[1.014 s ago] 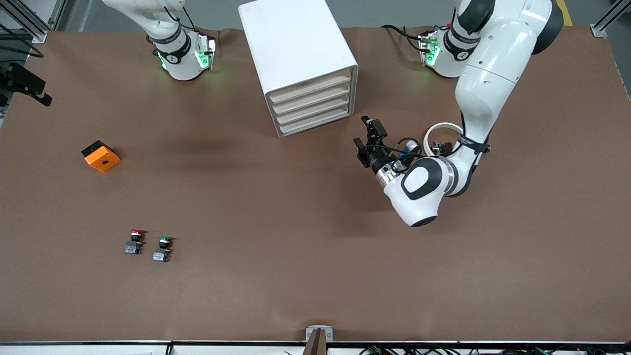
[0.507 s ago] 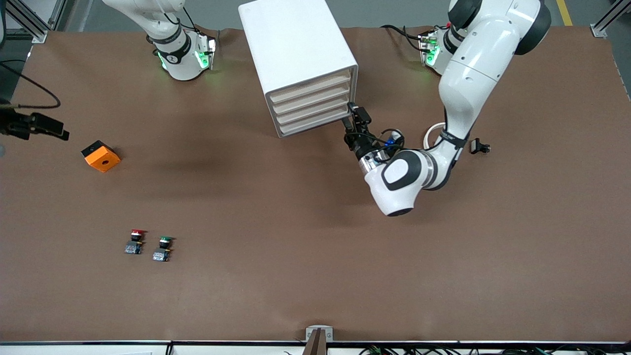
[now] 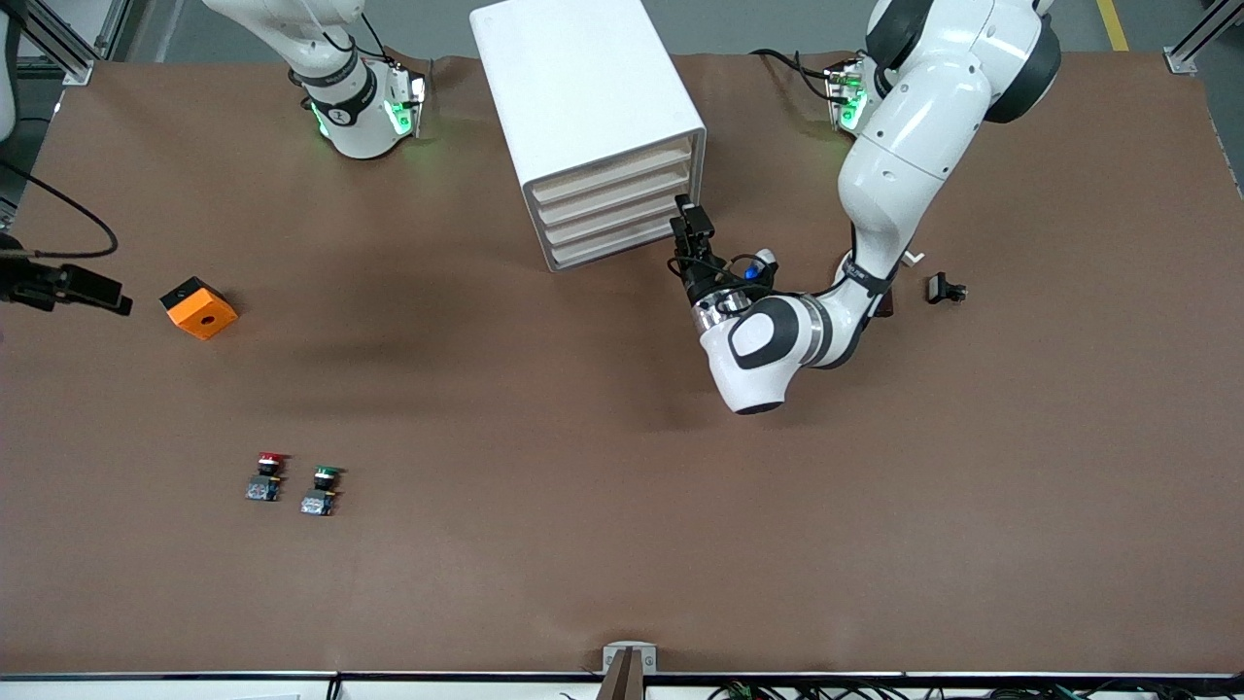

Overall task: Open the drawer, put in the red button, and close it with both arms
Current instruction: 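Reach the left gripper to the cabinet's top drawer handle, then pull the drawer open with the left gripper while the right gripper reaches the buttons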

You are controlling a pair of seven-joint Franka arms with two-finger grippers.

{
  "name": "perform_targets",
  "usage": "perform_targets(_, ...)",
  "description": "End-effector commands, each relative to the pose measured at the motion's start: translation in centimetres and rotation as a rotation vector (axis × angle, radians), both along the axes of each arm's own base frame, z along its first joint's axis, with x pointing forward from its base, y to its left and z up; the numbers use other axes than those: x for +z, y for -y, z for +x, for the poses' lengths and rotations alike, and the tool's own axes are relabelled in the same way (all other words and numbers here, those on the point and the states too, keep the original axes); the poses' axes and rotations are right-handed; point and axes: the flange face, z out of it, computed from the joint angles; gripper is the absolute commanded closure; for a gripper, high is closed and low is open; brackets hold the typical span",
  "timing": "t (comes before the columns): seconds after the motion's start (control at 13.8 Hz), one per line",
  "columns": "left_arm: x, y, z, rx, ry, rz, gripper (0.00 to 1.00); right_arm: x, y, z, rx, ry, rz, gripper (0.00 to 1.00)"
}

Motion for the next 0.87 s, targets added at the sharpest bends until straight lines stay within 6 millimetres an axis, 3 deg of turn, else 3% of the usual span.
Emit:
perform_targets(0.0, -0.1, 1.6, -2.2, -0.035, -0.034, 0.019, 0.46, -6.6, -0.1, 2.9, -0.032, 0.000, -0.002, 0.00)
perform_targets(0.07, -0.4, 2.2, -3.4, -0.055, -0.044, 0.026, 0.46, -7.9, -0.4, 3.8, -0.027, 0.013, -0.002, 0.00)
perform_targets(0.36, -0.9, 4.8, -7.4, -0.131, -0.066, 0.037, 0.49, -16.9, -0.4, 7.7, -0.032, 0.083, 0.003, 0.00)
perform_targets(0.58, -1.1, 5.3, -8.1, -0.145, -0.069, 0.038, 0.78, -22.3, -1.0, 9.9, -0.053, 0.121, 0.015, 0.00)
perform_targets(0.8, -1.3, 4.3, -6.9, -0.125, -0.063, 0.042, 0.92, -26.5, -1.6, 11.2, -0.098, 0.139, 0.068, 0.00)
